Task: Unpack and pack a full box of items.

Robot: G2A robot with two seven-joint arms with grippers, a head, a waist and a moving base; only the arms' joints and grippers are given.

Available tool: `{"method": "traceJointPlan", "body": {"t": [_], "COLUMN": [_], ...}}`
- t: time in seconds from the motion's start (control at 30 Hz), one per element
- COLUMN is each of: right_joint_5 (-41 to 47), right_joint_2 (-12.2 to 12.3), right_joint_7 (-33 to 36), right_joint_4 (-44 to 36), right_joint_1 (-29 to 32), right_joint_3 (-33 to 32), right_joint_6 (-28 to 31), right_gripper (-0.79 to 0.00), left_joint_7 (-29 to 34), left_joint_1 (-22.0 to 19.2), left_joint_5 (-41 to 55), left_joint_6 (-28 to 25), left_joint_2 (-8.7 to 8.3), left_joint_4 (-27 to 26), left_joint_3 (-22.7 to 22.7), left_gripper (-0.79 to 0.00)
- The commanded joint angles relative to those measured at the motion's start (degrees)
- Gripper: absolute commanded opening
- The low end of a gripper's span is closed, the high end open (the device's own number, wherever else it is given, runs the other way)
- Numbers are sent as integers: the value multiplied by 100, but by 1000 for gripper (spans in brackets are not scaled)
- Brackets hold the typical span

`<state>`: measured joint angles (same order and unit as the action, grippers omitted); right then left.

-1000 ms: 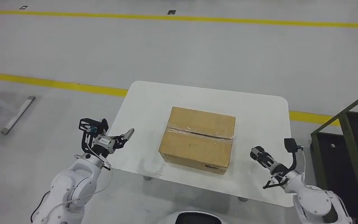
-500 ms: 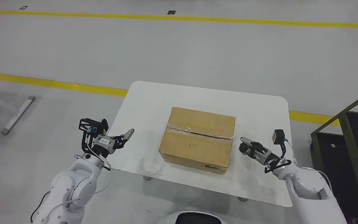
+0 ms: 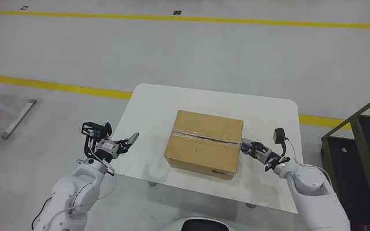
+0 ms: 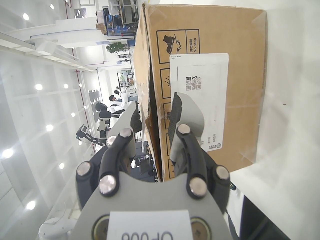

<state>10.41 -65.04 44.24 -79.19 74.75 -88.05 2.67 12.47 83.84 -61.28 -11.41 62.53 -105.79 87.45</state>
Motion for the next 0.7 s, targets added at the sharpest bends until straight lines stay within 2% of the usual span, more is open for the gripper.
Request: {"method": "traceJointPlan", "body": {"t": [0.0,0.43,0.67], "right_joint_5": [-18,-671,-754], "right_joint_2": [4,127,138], "right_joint_7": [-23,-39,74], "right_joint_4": [-33,-1195,-1698], "right_joint_1": [-13,259,49], "right_joint_3": [12,-237,-33], "right_joint_6": [-17,-330,-450], "right_gripper": [-785,-785,-785], "left_joint_7": [0,0,0], "left_joint_1": [0,0,0], "left_joint_5": [0,0,0], "left_joint_6": [0,0,0], "left_joint_2": [0,0,0], "left_joint_4": [0,0,0], "left_joint_3": [0,0,0], "left_gripper": [0,0,0]}}
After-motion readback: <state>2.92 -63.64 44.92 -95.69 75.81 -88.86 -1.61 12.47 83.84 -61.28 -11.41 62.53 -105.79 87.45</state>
